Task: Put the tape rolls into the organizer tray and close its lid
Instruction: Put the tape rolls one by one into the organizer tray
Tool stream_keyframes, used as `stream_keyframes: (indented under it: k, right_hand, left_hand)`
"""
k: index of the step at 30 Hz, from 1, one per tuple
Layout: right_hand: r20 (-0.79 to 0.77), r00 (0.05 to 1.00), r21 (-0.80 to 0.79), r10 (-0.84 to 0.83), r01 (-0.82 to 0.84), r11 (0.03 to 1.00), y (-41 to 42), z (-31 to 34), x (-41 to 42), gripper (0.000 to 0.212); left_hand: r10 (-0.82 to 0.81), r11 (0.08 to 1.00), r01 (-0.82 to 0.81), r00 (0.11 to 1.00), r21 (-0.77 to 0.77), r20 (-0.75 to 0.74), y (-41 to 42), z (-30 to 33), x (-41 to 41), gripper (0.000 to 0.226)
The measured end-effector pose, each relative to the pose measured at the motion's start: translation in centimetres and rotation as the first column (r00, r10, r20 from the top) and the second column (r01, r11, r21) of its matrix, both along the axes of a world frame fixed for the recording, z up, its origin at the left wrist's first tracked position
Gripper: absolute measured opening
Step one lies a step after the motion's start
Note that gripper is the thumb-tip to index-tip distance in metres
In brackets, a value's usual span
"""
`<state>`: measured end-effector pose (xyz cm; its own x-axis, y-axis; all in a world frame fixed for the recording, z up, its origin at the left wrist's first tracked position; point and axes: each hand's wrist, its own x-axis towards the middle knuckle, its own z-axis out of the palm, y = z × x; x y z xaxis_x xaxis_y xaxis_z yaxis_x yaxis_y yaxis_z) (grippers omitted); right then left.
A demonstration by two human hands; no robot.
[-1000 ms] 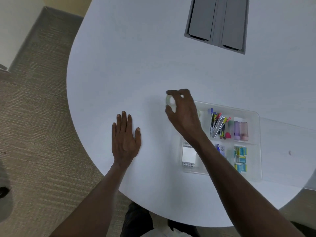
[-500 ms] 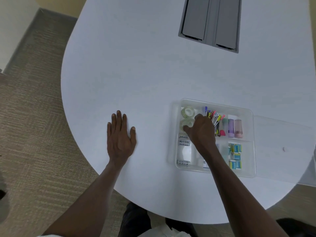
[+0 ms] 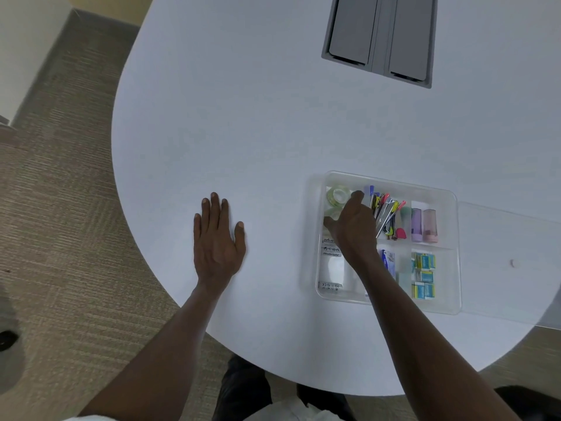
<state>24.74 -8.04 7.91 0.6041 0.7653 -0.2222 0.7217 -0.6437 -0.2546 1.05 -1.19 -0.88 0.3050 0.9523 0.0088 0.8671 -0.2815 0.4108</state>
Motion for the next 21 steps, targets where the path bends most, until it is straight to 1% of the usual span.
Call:
stream_keyframes:
  k: [5,7,14,21]
  right_hand:
    - [0.079,0.997,-0.050,-0.007,0.011,0.999,0.3,-0.9,-0.2,0.093]
    - [0.072,0.997,-0.073,-0.013,0.018,0.997,0.4,-1.0,-0.2,0.094]
    - [0.040,0.998,-0.084,-0.055,0.058,0.995,0.6,-1.1,0.2,0.086]
    - [0.084,0.991,-0.090,-0.100,0.108,0.990,1.1,-1.3,0.1,0.085]
  left_hand:
    - [0.004,1.000,-0.004,1.000,0.001,-0.005,0.0,0.0,0.0,0.059]
    - [0.002,1.000,-0.002,1.000,-0.001,-0.008,0.0,0.0,0.0,0.059]
    - [0.010,1.000,-0.010,1.000,-0.006,0.019,0.0,0.1,0.1,0.059]
    - [0.007,1.000,-0.007,1.000,-0.006,0.014,0.0,0.3,0.0,0.059]
